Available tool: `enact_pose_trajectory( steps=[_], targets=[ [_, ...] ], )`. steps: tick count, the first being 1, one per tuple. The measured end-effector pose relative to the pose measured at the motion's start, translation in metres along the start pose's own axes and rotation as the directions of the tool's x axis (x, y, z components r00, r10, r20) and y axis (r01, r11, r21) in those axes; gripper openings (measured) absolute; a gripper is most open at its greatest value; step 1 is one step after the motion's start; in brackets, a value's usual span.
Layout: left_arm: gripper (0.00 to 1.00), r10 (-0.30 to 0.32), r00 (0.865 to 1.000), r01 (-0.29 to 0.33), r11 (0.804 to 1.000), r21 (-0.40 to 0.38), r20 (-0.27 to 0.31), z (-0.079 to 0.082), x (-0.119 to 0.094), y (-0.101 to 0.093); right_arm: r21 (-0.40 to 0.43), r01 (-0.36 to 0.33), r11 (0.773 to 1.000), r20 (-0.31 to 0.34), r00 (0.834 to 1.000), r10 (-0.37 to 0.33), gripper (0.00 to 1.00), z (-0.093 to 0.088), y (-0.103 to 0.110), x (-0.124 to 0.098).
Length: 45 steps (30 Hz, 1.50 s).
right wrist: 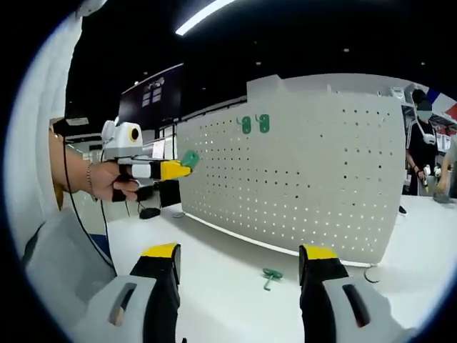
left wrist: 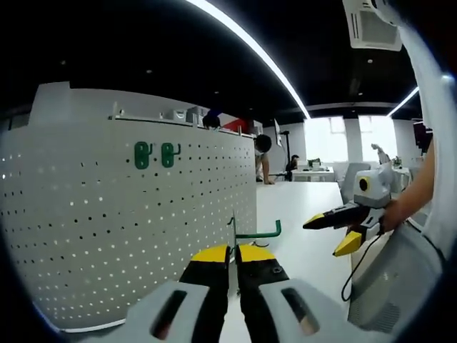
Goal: Insert the hook assembly into the mounting plate slot until the hook locks in place.
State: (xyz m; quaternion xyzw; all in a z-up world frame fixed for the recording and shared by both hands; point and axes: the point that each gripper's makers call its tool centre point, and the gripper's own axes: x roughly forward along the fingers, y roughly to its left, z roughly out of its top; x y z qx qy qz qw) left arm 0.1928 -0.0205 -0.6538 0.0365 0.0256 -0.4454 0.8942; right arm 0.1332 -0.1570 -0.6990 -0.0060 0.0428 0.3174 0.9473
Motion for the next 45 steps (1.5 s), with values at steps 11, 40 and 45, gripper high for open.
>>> enact_pose_trajectory(
  steps=[11,40,45],
  targets=[
    [0.03,0.005,1.0,-0.005,1.0,-0.001,0.0,0.0,-0.001,0.0,0.032,-0.053,0.998,0.022,0.998,0.052,0.61,0.012,0.01,0.005],
    [0.03,0.014,1.0,-0.014,1.0,0.008,0.003,0.002,-0.004,-0.002,0.321,-0.234,0.918,0.151,0.969,0.194,0.53,0.048,0.049,0.042],
    [0.03,0.017,1.0,-0.017,1.0,0.003,0.002,0.001,-0.006,-0.001,0.318,-0.25,0.915,0.152,0.966,0.211,0.52,0.05,0.053,0.049]
  ],
)
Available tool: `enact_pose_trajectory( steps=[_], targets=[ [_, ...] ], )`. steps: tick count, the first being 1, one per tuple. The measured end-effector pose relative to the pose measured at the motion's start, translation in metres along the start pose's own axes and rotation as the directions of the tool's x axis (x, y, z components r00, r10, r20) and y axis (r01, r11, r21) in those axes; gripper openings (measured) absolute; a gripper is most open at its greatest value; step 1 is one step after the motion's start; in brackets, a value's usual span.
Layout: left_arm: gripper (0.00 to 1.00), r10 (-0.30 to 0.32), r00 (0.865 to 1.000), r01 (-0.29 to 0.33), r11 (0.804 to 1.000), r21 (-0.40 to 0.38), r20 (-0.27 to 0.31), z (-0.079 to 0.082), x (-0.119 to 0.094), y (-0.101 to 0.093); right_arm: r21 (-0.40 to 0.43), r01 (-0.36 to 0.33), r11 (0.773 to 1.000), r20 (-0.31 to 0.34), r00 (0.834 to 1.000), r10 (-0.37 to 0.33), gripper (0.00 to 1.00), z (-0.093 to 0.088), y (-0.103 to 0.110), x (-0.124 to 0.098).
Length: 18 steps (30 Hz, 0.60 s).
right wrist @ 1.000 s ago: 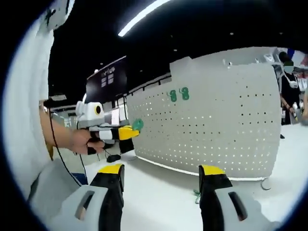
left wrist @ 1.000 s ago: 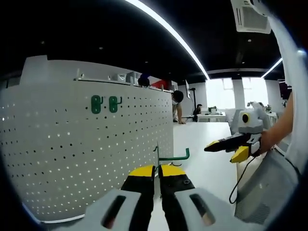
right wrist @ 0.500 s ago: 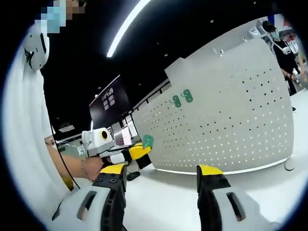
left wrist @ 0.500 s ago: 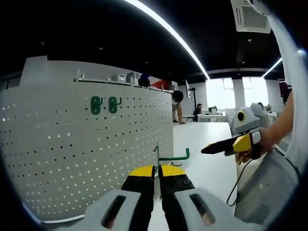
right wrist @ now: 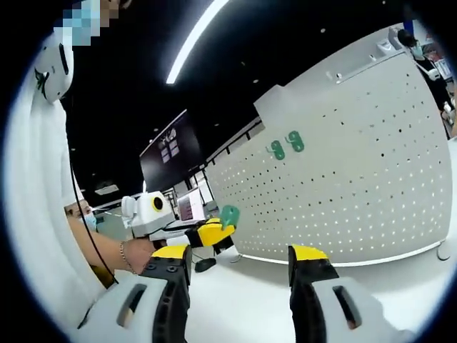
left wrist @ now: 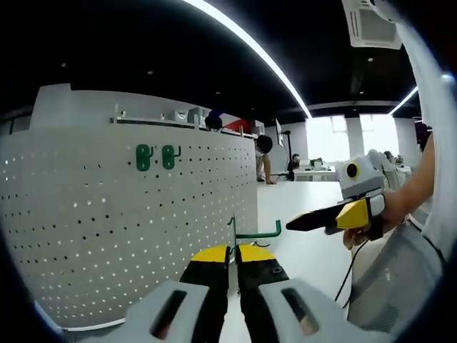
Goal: Insert the hook assembly into the mounting plate slot until the hook locks in place.
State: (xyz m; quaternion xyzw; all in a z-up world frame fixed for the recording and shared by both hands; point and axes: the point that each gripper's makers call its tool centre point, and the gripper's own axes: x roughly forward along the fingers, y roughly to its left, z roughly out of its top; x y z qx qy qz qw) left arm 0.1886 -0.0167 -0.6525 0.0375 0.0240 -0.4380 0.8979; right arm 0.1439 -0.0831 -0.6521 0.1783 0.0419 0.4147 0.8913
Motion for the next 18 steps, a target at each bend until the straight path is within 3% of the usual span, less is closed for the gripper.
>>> enact_pose_trajectory(
  steps=[18],
  targets=[
    [0.03,0.008,1.0,-0.008,1.0,-0.004,-0.004,0.0,-0.003,-0.002,0.019,-0.049,0.999,0.009,0.999,0.049,0.47,0.004,0.011,0.024]
  ],
)
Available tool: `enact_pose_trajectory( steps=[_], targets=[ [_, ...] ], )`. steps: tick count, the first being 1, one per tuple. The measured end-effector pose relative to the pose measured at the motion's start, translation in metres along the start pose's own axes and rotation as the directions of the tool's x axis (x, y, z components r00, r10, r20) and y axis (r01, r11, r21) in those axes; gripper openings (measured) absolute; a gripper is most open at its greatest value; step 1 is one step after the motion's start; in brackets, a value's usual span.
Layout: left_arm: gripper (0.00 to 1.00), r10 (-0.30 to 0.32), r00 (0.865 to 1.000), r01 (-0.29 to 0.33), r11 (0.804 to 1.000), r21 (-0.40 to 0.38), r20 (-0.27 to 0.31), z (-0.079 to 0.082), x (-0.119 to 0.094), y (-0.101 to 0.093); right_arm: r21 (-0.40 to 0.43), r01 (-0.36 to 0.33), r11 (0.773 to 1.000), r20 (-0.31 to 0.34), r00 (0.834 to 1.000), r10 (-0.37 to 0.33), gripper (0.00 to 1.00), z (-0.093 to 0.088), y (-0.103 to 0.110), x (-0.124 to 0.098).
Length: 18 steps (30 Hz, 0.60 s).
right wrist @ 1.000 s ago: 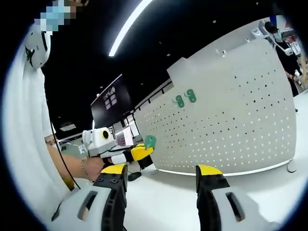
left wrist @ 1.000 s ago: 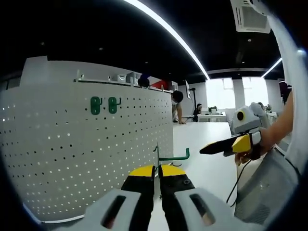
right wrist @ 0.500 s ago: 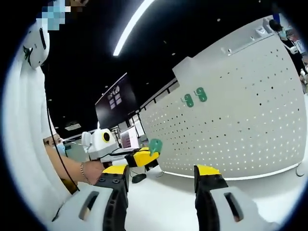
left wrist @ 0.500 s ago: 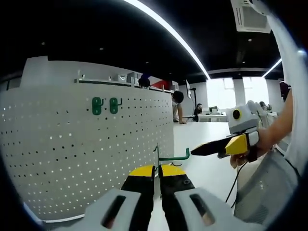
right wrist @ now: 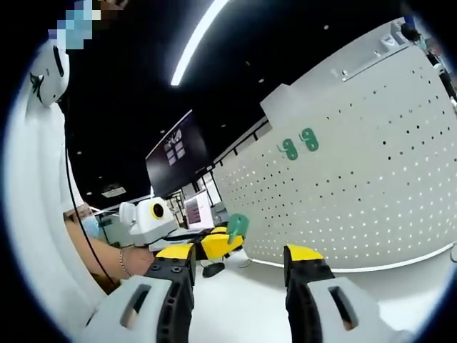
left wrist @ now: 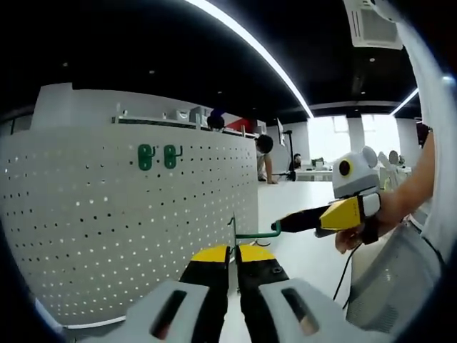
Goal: Insert the hook assembly into the mounting plate slot until the hook locks in place.
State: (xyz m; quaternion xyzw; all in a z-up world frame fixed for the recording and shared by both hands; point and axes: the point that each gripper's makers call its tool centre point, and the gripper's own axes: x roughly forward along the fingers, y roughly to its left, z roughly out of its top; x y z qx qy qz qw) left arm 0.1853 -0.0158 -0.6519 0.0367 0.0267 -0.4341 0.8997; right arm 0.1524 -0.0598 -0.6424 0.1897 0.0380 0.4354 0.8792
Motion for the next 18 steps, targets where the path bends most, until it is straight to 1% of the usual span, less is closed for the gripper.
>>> enact_pose_trajectory(
  steps=[6,18],
  targets=[
    [0.03,0.001,1.0,-0.001,1.0,0.001,0.004,0.002,0.002,-0.001,0.008,-0.009,1.0,0.0,1.0,0.009,0.47,0.0,0.002,0.005],
    [0.03,0.006,1.0,-0.006,1.0,-0.002,0.007,0.002,0.0,-0.001,0.022,-0.032,0.999,0.008,0.999,0.032,0.47,0.001,0.008,0.022]
  ],
)
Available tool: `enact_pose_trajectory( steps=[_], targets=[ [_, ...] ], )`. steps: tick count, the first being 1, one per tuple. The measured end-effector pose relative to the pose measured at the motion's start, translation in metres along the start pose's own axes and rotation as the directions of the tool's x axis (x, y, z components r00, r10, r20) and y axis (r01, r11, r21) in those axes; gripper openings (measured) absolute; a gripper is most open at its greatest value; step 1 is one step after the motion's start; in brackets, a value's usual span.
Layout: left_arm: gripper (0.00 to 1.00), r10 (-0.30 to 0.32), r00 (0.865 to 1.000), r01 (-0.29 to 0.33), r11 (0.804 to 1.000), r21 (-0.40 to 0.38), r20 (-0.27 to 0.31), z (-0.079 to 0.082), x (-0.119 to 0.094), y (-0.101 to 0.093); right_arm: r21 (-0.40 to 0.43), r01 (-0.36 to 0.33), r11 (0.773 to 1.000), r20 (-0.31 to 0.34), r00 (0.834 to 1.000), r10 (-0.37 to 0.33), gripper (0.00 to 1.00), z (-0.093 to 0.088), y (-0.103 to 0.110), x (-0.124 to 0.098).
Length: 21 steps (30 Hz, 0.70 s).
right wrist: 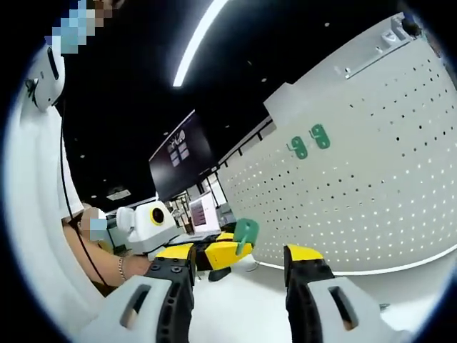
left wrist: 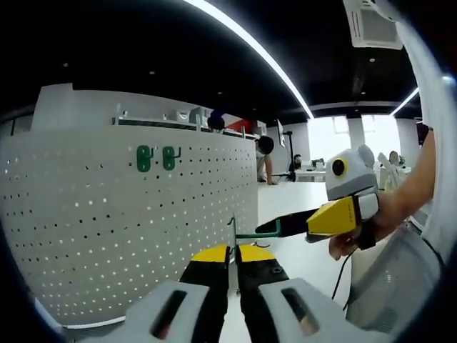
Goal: Insert the hook assembly into the mounting plate slot until the hook locks in place.
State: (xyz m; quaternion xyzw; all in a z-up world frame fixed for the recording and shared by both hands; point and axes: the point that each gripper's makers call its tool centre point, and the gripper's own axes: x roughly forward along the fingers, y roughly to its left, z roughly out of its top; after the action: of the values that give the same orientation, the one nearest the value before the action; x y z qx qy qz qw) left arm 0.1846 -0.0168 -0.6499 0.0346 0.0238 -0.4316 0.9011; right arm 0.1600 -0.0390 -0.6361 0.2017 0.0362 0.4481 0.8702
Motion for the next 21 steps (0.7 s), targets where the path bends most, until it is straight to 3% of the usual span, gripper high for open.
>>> enact_pose_trajectory(
  steps=[15,21],
  targets=[
    [0.03,0.001,1.0,-0.001,1.0,-0.012,-0.003,-0.002,-0.002,-0.001,0.029,-0.017,0.999,0.009,1.0,0.017,0.43,0.0,0.005,0.015],
    [0.03,-0.001,1.0,0.001,1.0,-0.013,-0.005,-0.002,-0.002,-0.002,0.039,-0.012,0.999,0.008,1.0,0.011,0.32,-0.001,0.004,0.017]
  ],
)
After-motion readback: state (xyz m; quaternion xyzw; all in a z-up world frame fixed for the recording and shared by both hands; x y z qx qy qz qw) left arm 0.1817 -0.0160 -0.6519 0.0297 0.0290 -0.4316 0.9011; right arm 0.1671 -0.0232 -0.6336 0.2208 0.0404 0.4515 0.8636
